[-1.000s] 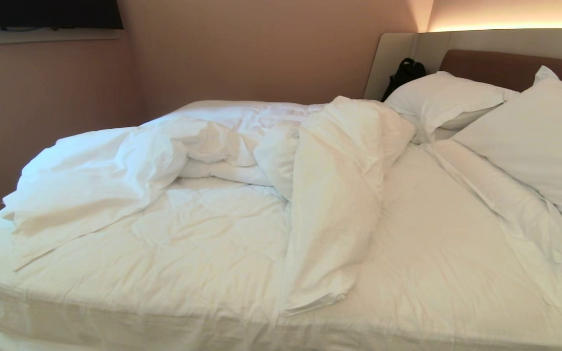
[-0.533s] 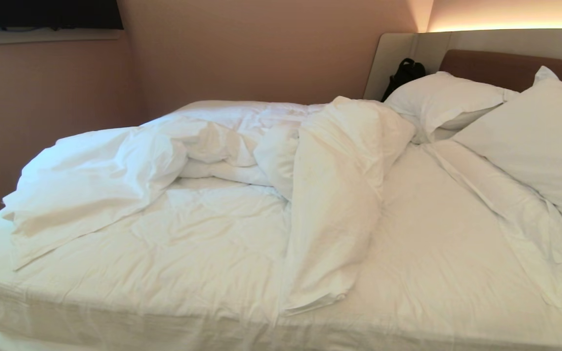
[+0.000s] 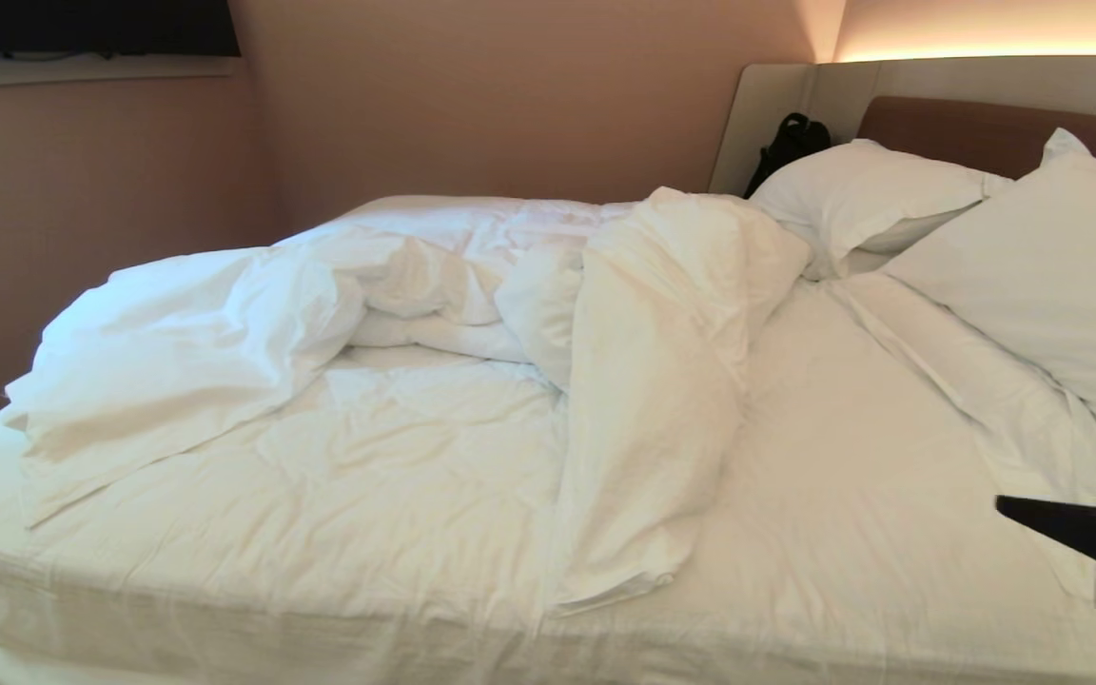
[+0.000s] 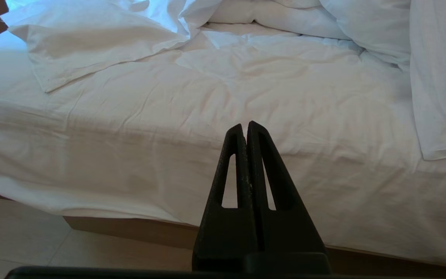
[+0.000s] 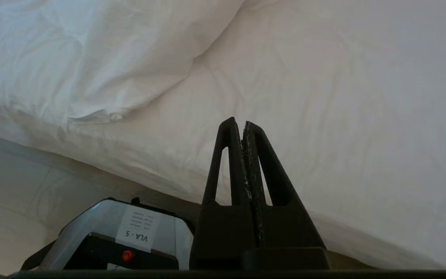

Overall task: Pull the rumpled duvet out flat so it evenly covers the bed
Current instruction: Flatten the corners of the folded blanket

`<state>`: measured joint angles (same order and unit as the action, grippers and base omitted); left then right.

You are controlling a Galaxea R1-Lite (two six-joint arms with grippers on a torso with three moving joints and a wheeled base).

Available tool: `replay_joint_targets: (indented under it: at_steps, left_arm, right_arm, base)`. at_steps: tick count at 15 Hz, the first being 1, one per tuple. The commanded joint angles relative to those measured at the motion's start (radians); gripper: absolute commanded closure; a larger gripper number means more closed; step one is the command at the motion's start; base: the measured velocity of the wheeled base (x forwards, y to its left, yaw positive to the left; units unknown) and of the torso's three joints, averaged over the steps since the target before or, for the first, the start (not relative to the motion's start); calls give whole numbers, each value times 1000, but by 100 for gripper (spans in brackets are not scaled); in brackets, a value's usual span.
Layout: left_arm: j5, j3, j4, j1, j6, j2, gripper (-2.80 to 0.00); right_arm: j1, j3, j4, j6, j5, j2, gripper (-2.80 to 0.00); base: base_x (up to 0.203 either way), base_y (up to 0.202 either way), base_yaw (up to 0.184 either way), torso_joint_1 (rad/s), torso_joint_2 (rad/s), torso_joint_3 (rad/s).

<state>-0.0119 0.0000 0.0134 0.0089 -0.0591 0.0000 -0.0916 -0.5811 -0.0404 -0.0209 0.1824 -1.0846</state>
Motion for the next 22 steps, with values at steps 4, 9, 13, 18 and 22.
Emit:
replay_joint_targets:
  at_steps: [4,9,13,18,22]
  left_arm:
    - [0,0,0,0,-1,2,0]
    - [0,0,0,0,-1,2,0]
    - [0,0,0,0,-1,2,0]
    - [0,0,0,0,-1,2,0]
    - [0,0,0,0,-1,2,0]
  right_arm:
    - [-157,-242,-194,-31,-50,-542,0]
    - [-267,-486,-183,-104,-125,-751,0]
    - [-398,-522,-183,-109,-213,-810,-280]
    - [-458,-596,-185,-112,-327,-932,-280]
    - [-470,-614,-190,-137,-327,-984,-280]
  base:
    - [0,0,0,0,0,0]
    - [0,0,0,0,0,0]
    - [0,0,0,0,0,0]
    - [0,0,0,0,0,0]
    - [0,0,0,0,0,0]
